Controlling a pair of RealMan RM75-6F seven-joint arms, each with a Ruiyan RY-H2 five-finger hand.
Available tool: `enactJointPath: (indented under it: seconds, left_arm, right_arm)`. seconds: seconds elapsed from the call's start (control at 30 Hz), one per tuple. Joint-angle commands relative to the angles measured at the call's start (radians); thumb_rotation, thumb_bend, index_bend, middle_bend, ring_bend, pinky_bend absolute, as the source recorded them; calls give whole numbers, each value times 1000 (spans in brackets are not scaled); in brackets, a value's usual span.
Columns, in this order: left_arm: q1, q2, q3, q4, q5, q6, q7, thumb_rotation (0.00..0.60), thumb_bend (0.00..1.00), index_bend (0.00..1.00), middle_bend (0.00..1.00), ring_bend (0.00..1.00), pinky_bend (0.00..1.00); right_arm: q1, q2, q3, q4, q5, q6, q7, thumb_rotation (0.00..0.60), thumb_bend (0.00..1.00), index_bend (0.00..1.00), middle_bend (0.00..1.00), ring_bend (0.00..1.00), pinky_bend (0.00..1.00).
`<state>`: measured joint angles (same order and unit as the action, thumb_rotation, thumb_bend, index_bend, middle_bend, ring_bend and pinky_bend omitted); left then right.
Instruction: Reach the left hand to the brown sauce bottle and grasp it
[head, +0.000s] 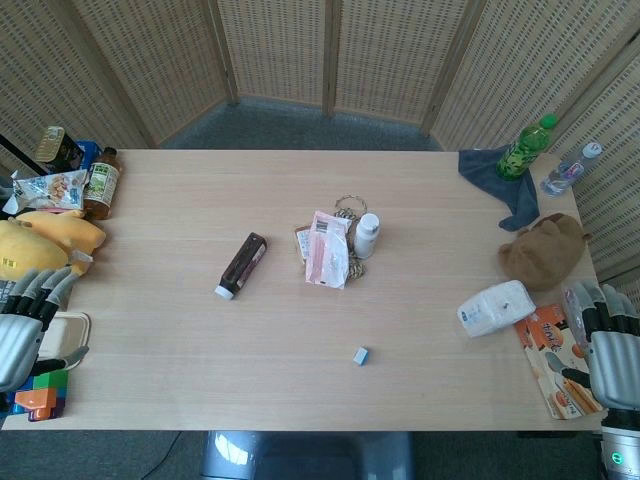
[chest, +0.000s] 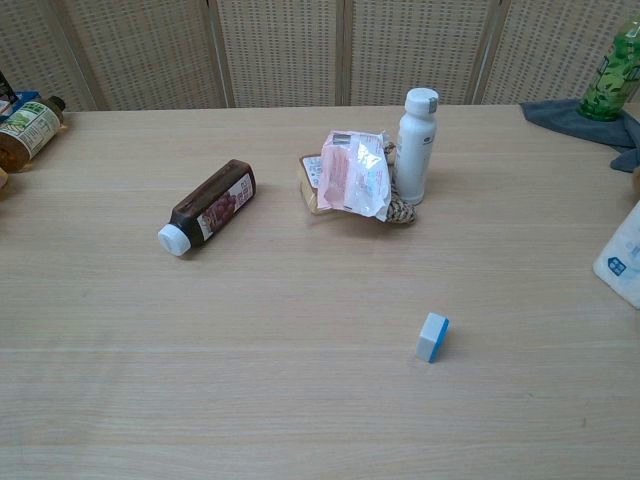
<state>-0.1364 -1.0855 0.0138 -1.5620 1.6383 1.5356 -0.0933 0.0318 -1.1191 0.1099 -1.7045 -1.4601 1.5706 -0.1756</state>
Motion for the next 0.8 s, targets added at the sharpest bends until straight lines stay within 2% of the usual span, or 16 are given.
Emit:
enactJointPath:
  seconds: [0.03, 0.27, 0.4, 0.6, 0.8]
  left_arm:
    - [2, -6, 3, 3, -5, -7, -7, 600, 1, 69, 0, 0, 0]
    - [-9, -23, 0, 47, 18, -7, -14, 600, 1, 70, 0, 0, 0]
    - [-64, -46, -1, 183, 103, -20, -5, 600, 0, 65, 0, 0, 0]
    - [-256, -61, -25, 375, 242, -131, 35, 600, 0, 30, 0, 0, 23]
    - [-454, -201, -13, 648, 388, -173, -5, 600, 0, 0, 0, 0, 55]
  right_arm:
    - [0, 1, 0, 3, 0, -1, -3, 600, 0, 0, 0, 0, 0]
    - [-3, 5, 0, -3, -4, 4, 5, 600, 0, 0, 0, 0, 0]
    - [-3, 5, 7, -1, 2, 8, 4, 600, 0, 0, 0, 0, 0]
    - [3, 2, 20, 4, 25, 1, 3, 600, 0, 0, 0, 0, 0]
    - [6, 7, 36, 8, 48, -3, 20, 600, 0, 0, 0, 0, 0]
